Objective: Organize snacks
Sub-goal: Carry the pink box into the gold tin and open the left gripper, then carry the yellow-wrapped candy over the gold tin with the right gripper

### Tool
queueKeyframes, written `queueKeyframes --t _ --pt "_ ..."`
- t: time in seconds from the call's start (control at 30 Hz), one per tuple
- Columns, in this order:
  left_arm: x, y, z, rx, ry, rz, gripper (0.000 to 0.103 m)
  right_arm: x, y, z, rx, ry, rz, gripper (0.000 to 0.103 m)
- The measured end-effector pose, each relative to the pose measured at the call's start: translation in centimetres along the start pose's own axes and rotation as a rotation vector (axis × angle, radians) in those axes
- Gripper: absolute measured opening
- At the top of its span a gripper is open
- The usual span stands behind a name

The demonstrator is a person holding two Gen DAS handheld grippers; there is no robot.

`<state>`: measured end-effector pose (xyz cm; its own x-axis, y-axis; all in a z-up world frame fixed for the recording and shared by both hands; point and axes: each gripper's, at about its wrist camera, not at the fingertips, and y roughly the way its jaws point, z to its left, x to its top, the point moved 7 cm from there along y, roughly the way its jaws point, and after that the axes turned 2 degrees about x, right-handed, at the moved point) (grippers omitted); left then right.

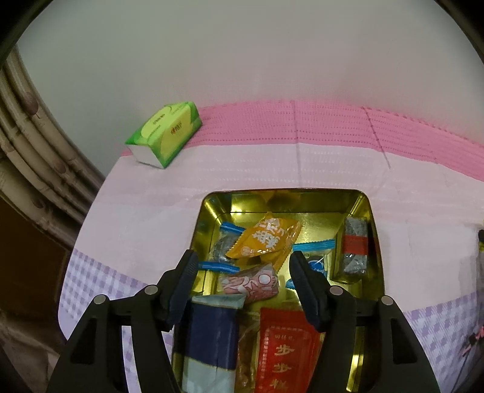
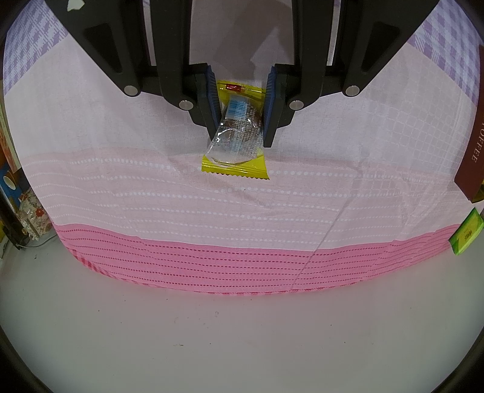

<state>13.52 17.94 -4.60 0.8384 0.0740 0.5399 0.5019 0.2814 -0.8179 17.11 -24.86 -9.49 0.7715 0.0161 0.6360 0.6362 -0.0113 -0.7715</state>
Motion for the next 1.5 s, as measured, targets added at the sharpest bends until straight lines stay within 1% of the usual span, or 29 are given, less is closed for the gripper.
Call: queueKeyframes --t 0.27,0.53,0.7,0.83,0.97,1.13,1.23,1.37,1.5 --pt "-1.1 -1.5 0.8 0.011 -0.002 -0.044 0.064 0.0 0.0 0.1 -0.001 -0.002 0.000 0.024" --pt "-2.5 -2.1 1.4 -0.028 -0.011 -0.056 0.064 0.1 0.1 0.1 -0.002 -0.007 0.000 0.024" --pt "-3.1 -2.5 2.2 0.006 -0.014 -0.080 0.064 0.1 0.1 0.0 -0.003 -0.010 0.001 0.024" --pt "-3.7 -2.7 2.8 0.012 -0.034 -0.086 0.064 0.0 0.1 0.1 -0.013 -0.024 0.001 0.024" --pt "-4.1 -3.2 3.1 0.051 -0.007 -0.119 0.064 0.1 0.1 0.3 -0.020 -0.019 0.007 0.024" --pt "-4.5 -3.6 3.3 0.058 -0.005 -0.135 0.070 0.2 0.2 0.3 -0.030 -0.014 0.023 0.024" --pt "-4.7 -3.5 3.8 0.050 -0.021 -0.131 0.071 0.2 0.2 0.3 -0.038 -0.010 0.031 0.024" --pt "-5.1 -3.0 4.9 0.028 -0.070 -0.111 0.071 0.3 0.3 0.3 -0.047 -0.004 0.043 0.023" --pt "-5.1 -2.8 6.2 0.031 -0.109 -0.105 0.071 0.3 0.3 0.5 -0.062 -0.016 0.053 0.023"
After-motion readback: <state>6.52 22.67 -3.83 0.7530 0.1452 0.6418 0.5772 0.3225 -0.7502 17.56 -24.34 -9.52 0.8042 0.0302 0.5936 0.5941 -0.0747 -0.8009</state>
